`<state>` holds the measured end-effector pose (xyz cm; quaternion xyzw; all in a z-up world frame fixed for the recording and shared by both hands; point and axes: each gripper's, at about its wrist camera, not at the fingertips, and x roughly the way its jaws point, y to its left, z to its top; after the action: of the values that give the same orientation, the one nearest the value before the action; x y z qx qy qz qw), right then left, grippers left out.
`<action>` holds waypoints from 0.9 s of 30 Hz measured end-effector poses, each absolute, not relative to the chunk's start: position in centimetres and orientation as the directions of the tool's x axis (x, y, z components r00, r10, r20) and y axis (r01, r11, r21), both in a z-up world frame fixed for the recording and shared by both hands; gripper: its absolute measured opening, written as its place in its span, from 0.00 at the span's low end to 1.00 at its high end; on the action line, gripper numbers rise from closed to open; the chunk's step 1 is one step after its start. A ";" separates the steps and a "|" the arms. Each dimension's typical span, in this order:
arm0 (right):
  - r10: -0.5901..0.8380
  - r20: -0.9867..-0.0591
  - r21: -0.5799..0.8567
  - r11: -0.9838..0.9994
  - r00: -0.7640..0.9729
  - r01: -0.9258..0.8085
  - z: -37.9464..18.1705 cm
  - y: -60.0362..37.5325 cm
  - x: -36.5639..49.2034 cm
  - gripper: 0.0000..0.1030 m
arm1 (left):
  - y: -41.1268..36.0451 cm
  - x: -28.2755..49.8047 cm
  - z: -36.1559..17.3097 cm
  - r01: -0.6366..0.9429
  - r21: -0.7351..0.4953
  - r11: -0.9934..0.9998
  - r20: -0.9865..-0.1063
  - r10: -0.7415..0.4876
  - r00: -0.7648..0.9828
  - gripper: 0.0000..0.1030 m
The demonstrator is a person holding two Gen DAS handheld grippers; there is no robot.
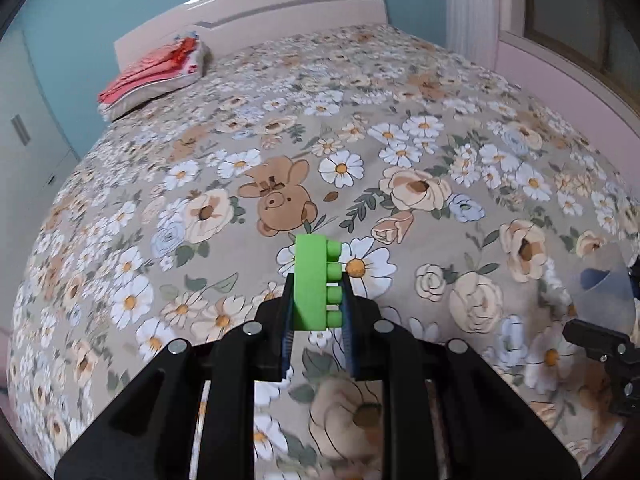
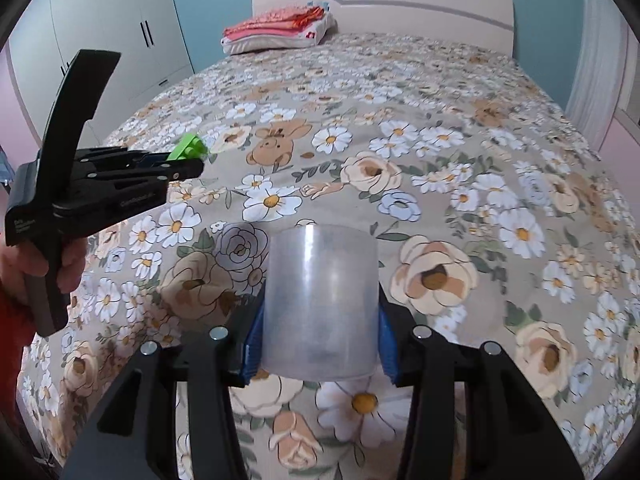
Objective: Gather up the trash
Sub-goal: 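Carry the green block and clear cup down over the trash bin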
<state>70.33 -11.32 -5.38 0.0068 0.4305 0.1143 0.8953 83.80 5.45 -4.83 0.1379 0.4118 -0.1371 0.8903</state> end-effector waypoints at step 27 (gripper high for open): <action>0.218 -0.725 0.105 0.973 0.654 -0.207 8.4 -17.2 42.3 0.47 | 1.2 49.3 9.6 0.180 0.068 0.981 -0.779 -0.060 0.624 0.20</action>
<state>42.30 -17.18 8.40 0.0065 0.3992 0.1169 0.9093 49.31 1.24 9.60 0.0700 0.4285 -0.0669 0.8984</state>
